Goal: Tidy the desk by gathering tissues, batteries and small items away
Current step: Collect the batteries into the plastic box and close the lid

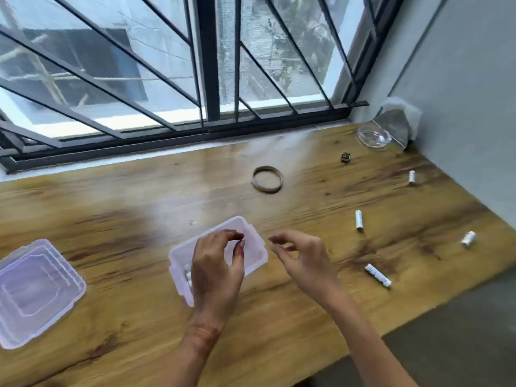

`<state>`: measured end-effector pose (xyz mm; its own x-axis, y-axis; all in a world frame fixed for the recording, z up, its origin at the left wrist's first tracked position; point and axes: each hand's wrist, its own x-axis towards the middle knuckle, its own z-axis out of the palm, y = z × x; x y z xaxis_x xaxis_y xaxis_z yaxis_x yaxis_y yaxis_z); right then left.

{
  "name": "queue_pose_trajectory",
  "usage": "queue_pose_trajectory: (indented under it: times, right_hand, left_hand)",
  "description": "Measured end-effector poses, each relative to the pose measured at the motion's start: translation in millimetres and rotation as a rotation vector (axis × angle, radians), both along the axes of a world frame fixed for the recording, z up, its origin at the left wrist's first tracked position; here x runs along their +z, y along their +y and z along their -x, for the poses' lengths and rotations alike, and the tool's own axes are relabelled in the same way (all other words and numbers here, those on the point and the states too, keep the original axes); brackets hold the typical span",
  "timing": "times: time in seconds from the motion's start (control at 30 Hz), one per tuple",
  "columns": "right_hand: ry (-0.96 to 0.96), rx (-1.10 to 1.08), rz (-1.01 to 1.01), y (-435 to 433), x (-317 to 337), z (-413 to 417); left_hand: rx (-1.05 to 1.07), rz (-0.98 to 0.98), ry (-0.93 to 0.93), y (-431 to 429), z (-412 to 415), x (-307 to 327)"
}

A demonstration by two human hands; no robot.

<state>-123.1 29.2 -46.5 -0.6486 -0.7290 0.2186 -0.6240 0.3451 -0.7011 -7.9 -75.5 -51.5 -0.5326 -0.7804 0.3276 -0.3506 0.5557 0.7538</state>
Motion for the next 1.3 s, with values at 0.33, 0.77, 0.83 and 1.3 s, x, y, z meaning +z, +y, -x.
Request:
queue_pose_trajectory:
  times: [0.33, 0.77, 0.83, 1.3]
  right_hand:
    - [0.209, -0.368, -0.397, 125, -24, 64]
    - [0.084, -0.232, -0.291, 192, -31, 138]
    - [0.073, -0.320, -0.278, 205, -29, 160]
    - [-0.023, -0.843, -0.379, 263, -33, 263]
  left_hand:
    - [-0.161, -0.007, -0.023, 74, 73, -9]
    - [-0.119, -0.214, -0.169, 149, 189, -26]
    - [-0.095, -0.214, -0.192, 150, 204, -29]
    - [-0.067, -0.162, -0.499, 156, 267, -44]
